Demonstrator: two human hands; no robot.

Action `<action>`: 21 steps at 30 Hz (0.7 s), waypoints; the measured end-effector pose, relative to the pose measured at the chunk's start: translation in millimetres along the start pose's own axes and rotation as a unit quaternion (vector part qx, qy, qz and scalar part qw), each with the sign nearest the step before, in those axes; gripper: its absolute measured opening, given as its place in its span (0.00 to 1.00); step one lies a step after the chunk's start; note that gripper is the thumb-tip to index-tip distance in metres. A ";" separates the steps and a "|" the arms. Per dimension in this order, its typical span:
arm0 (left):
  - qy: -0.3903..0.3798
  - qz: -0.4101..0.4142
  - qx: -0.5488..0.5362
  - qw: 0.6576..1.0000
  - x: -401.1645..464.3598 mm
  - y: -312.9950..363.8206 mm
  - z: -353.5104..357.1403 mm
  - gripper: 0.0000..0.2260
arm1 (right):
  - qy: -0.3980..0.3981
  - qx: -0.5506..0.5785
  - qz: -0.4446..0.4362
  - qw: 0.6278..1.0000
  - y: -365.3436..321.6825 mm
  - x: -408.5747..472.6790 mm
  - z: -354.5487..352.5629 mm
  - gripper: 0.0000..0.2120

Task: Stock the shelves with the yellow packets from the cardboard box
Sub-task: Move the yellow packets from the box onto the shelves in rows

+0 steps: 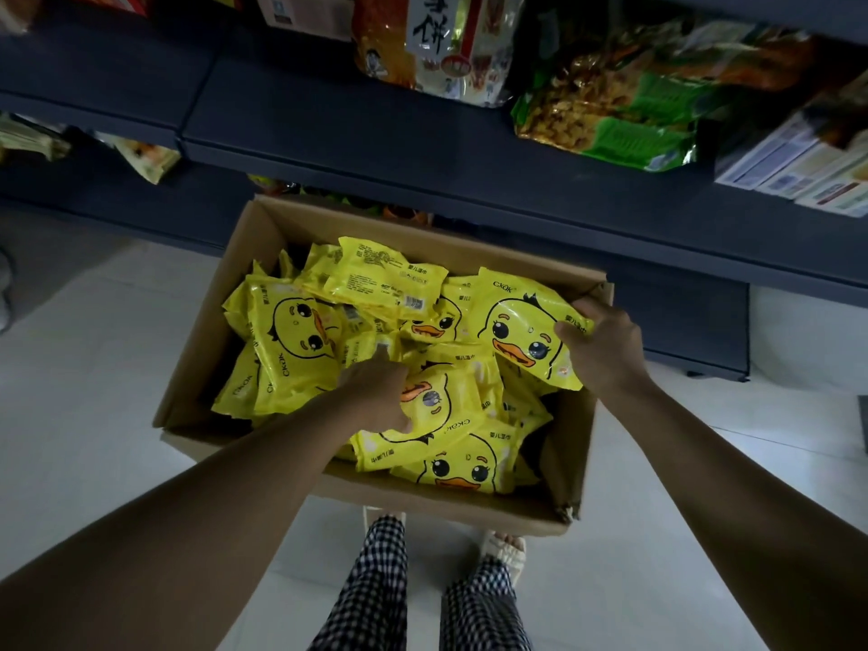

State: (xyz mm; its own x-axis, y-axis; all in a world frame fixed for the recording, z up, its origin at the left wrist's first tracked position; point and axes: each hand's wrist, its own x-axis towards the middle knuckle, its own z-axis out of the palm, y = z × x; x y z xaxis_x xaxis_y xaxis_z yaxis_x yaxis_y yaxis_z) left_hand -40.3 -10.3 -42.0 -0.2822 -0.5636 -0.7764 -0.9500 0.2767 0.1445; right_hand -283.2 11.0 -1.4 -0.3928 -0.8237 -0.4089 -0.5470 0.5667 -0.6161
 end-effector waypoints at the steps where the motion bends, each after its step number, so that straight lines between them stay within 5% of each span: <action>1: -0.001 -0.005 -0.035 0.999 -2.2 -1.7 -0.6 0.30 | 0.003 0.006 0.005 1.000 0.5 -0.5 -2.0 0.13; 5: 0.047 -0.053 -0.229 0.971 -15.7 -5.7 -9.4 0.22 | 0.012 0.024 0.017 1.000 0.0 -6.5 -10.3 0.15; 8: 0.087 -0.113 -0.432 0.891 -19.4 -2.4 -17.3 0.15 | 0.019 0.035 0.017 0.999 -2.8 -9.3 -15.7 0.16; 13: 0.053 -0.193 -0.554 0.808 -18.0 14.7 -14.3 0.14 | 0.023 0.026 0.009 0.999 -2.6 -7.2 -15.6 0.17; 15: -0.027 -0.204 -0.538 0.818 -22.2 18.6 -4.9 0.14 | 0.023 0.027 0.016 0.999 0.9 -8.2 -12.9 0.17; 17: -0.046 -0.202 -0.449 0.869 -25.9 17.1 1.9 0.13 | 0.020 0.025 0.016 0.999 3.4 -11.4 -10.2 0.17; 21: 0.149 -0.187 -0.186 0.953 -23.6 6.7 -4.3 0.14 | 0.018 0.028 0.011 0.999 3.7 -19.3 -6.2 0.15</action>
State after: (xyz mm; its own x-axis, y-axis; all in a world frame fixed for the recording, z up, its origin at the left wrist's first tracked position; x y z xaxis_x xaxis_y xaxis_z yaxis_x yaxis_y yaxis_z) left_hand -40.5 1.5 -20.1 0.1121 -0.7801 -0.6155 -0.9577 -0.2500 0.1424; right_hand -282.2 29.1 8.4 -0.4303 -0.8099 -0.3986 -0.4970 0.5812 -0.6443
